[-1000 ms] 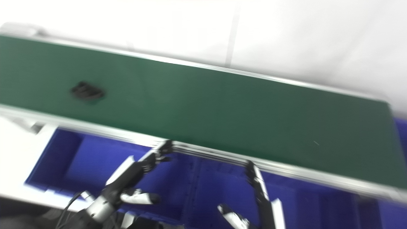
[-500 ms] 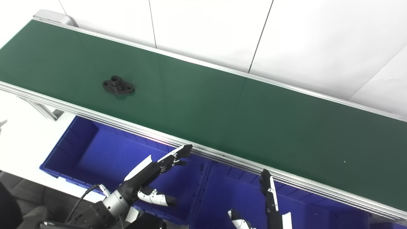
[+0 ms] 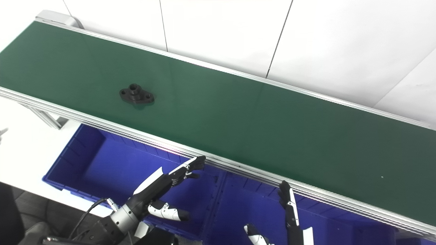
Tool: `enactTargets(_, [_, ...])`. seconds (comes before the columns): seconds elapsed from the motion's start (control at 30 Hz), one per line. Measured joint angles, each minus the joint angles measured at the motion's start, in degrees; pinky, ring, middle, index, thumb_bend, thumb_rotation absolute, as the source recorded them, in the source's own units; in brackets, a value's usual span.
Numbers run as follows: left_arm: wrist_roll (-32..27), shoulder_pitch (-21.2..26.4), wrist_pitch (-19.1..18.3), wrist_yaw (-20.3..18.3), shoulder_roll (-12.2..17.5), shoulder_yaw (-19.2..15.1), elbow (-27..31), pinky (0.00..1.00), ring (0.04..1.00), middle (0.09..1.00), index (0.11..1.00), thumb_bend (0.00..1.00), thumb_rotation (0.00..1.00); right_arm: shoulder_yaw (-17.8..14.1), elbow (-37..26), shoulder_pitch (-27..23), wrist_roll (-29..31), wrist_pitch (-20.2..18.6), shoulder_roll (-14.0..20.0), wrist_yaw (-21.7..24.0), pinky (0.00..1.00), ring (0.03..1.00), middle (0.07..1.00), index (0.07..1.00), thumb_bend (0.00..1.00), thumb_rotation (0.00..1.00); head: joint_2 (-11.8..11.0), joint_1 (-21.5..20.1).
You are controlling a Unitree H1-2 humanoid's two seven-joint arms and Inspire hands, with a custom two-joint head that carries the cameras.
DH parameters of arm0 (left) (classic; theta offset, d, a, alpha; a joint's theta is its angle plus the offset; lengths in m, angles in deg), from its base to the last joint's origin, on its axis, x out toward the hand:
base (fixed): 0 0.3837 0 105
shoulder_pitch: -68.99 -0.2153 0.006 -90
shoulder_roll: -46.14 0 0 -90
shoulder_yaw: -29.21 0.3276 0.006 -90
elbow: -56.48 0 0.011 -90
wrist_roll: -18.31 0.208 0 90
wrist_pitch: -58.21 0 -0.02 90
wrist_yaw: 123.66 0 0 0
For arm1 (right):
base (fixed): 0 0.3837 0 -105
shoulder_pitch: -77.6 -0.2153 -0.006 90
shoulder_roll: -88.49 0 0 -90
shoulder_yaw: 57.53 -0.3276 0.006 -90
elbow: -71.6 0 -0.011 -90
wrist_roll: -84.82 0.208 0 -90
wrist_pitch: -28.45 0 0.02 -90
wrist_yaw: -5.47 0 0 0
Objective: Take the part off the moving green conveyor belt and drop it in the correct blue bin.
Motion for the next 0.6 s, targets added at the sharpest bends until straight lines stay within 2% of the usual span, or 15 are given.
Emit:
enactTargets(0.5, [-0.14,0.38,0.0,1.08,0.42,0.59,-0.02,0.87,0.951,0.986,0.977,0.91,0.59,-0.05,1.36,-0.14,-1.52,0.72,-0.32,-0.4,0.86,0.909,0.932,0.955,0.68,0.59,0.35,-4.04])
enactTargets(0.6, [-0.06,0.4,0.0,1.23,0.54,0.64,-0.02,0.9,0.96,0.99,0.984,0.9,0.6,-0.03,1.35,-0.14,-1.58,0.72,-0.54,-0.4,0.84,0.903,0.93,0.954,0.7,0.6,0.7,-5.1])
